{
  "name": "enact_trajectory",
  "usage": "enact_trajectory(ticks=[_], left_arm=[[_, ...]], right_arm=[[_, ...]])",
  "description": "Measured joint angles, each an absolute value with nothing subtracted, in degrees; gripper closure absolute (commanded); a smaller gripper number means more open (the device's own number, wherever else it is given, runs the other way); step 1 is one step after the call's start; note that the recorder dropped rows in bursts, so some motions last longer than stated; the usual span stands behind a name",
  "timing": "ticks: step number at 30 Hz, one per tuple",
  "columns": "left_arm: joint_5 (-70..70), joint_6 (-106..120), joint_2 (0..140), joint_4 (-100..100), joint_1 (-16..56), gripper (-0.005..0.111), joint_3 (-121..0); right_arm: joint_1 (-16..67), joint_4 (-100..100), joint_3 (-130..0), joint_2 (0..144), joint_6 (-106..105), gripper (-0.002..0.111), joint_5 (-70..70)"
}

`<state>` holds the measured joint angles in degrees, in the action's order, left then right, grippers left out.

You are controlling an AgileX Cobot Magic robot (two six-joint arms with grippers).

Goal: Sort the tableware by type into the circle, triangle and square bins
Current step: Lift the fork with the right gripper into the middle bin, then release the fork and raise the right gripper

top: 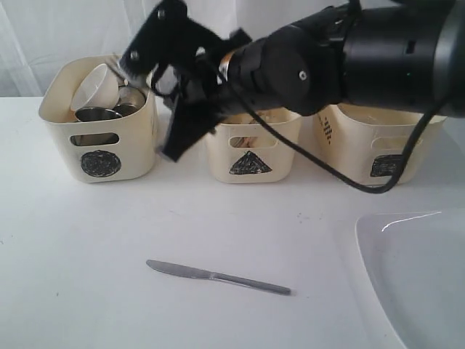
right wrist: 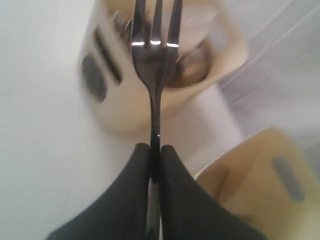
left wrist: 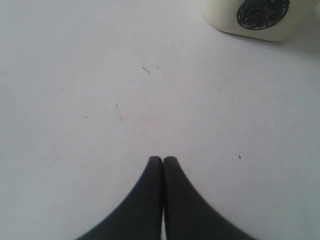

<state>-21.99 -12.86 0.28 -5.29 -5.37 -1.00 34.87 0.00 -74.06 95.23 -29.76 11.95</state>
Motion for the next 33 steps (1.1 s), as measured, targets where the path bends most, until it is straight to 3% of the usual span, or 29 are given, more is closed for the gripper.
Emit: enact_trajectory(ticks=[13, 23, 33], left_arm=[[-21.99, -12.86, 0.28, -5.29, -5.37, 0.107, -1.0], [-22.09, -12.86, 0.28, -5.29, -5.37, 0.107, -1.0], [-22.09, -12.86, 0.28, -5.29, -5.37, 0.107, -1.0]], right_arm=[[22.89, 2.6, -74.06, 102.43, -29.26, 0.108, -20.4], [18.56, 5.67, -74.66, 112.72, -29.36, 0.108, -24.33], [18.52, 5.67, -74.66, 113.35, -28.55, 0.108, -25.63]])
